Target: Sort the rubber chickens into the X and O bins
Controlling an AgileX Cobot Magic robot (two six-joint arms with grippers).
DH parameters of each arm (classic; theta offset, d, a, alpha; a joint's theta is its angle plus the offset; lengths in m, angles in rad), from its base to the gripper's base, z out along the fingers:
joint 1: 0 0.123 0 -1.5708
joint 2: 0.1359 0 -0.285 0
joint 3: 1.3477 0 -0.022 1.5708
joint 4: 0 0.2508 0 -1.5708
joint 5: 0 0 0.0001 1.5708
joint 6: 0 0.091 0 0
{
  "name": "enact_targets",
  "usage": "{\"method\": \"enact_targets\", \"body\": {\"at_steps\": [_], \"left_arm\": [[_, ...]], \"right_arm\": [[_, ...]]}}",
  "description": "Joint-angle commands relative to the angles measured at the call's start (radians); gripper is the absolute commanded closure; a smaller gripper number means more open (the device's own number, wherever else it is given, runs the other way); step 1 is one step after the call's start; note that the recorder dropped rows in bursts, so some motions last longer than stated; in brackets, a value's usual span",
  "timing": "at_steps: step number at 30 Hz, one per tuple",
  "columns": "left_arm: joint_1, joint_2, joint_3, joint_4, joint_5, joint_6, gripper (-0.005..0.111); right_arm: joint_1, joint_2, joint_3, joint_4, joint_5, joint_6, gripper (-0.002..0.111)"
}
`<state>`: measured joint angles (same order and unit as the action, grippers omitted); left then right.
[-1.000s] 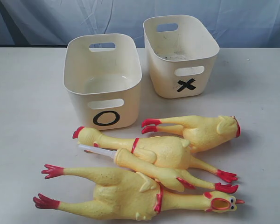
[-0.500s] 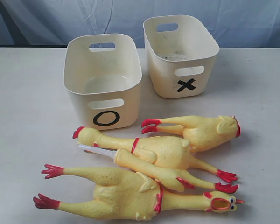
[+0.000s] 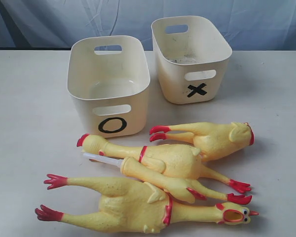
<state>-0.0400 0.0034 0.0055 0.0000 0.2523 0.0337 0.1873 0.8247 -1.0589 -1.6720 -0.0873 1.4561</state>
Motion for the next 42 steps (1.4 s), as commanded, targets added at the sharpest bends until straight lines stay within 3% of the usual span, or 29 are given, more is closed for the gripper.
{"method": "enact_targets", "body": {"at_steps": [1, 3, 6, 9, 11, 14, 18, 23, 26, 28, 36, 39, 42], "left_arm": [[-0.003, -0.003, -0.006, 0.000, -0.013, -0.006, 0.107], [-0.003, -0.003, -0.006, 0.000, -0.013, -0.006, 0.107], [-0.003, -0.003, -0.006, 0.000, -0.013, -0.006, 0.107], [-0.003, -0.003, -0.006, 0.000, -0.013, -0.006, 0.107], [-0.003, -0.003, -0.006, 0.000, -0.013, -0.006, 0.107], [-0.003, -0.003, -0.006, 0.000, -0.013, -0.006, 0.107], [-0.003, -0.003, -0.006, 0.000, -0.013, -0.006, 0.107], [-0.003, -0.003, -0.006, 0.000, -0.013, -0.006, 0.107], [-0.003, -0.003, -0.006, 0.000, -0.013, -0.006, 0.107], [-0.003, -0.003, -0.006, 0.000, -0.013, -0.006, 0.107], [-0.003, -0.003, -0.006, 0.000, -0.013, -0.006, 0.107], [-0.003, -0.003, -0.006, 0.000, -0.013, -0.006, 0.107], [-0.003, -0.003, -0.006, 0.000, -0.013, -0.006, 0.107]], "right_arm": [[0.004, 0.121, 0.128, -0.072, -0.175, 0.221, 0.109], [0.002, 0.200, 0.136, -0.072, -0.327, 0.413, 0.109], [0.002, 0.271, 0.136, -0.072, -0.489, 0.343, 0.109], [0.002, 0.268, 0.136, -0.072, -0.555, -0.168, 0.109], [0.002, 0.252, 0.136, -0.072, -0.434, -0.517, 0.109], [0.002, 0.246, 0.136, -0.072, -0.049, -0.896, 0.109], [0.002, 0.257, 0.136, -0.021, 0.366, -0.873, 0.109], [0.002, 0.257, 0.136, 0.513, 0.697, -0.555, 0.109], [0.002, 0.259, 0.136, 0.924, 0.765, -0.561, 0.109], [0.006, 0.261, 0.136, 1.188, 0.791, -0.734, 0.109], [0.060, 0.267, 0.136, 2.377, 1.041, -1.865, 0.109], [0.124, 0.267, 0.136, 2.555, 1.215, -2.111, 0.109], [0.204, 0.267, 0.140, 2.539, 1.296, -2.172, 0.109]]}}
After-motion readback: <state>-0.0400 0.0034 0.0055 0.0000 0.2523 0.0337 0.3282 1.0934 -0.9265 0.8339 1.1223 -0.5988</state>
